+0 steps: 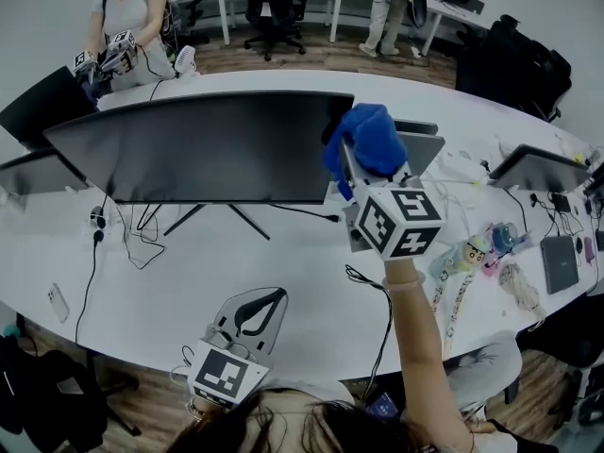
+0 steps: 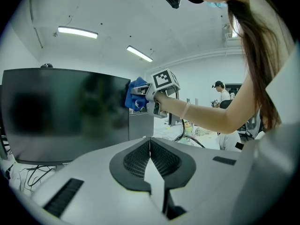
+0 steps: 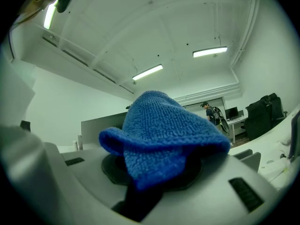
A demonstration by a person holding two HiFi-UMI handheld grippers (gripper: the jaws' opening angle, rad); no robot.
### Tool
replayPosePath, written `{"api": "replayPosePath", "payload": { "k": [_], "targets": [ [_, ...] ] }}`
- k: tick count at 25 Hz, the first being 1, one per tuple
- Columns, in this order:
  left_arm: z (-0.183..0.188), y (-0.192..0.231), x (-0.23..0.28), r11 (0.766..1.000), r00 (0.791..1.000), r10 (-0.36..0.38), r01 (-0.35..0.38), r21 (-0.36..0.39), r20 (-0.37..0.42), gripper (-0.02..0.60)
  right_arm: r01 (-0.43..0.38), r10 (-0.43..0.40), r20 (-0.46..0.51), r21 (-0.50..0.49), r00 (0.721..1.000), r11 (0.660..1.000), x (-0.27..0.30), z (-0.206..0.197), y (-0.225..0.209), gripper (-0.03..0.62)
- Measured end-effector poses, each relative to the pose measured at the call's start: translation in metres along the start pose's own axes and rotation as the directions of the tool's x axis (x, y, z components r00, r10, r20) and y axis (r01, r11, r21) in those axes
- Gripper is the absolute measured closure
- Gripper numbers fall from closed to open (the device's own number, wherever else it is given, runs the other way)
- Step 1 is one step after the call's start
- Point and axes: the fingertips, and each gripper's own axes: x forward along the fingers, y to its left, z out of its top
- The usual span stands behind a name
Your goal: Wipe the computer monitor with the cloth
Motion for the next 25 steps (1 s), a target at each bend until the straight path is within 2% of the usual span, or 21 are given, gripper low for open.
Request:
{"api": "replayPosePath", "payload": {
  "k": [6, 9, 13, 21, 25],
  "targets": [
    [-0.003, 0.005, -0.002, 1.000, 1.000, 0.004, -0.004, -0.007, -0.005, 0.572, 0.003, -0.003, -0.008, 0.007, 1.000, 1.000, 0.002, -0.010, 0.000, 0.494],
    [-0.005, 0.007, -0.001, 1.000, 1.000, -0.002, 0.002, 0.025, -0.013, 0.572, 0.005, -0.005, -0.011, -0.002, 1.000, 1.000, 0.002, -0.013, 0.000, 0.494],
    [-0.004, 0.006, 0.001, 1.000, 1.000, -0.005, 0.005, -0.009, -0.008, 0.572, 0.003, -0.003, -0.013, 0.002, 1.000, 1.000, 0.001, -0.017, -0.001, 0.494],
    [-0.007, 0.007, 0.001, 1.000, 1.000, -0.013, 0.013, 0.017, -0.018, 0.572, 0.009, -0.009, -0.025, 0.001, 1.000, 1.000, 0.002, -0.026, -0.003, 0.494],
    [-0.009, 0.007, 0.000, 1.000, 1.000, -0.011, 0.011, -0.008, -0.023, 0.572, 0.006, -0.006, -0.023, 0.003, 1.000, 1.000, 0.002, -0.031, -0.003, 0.494]
  ]
}}
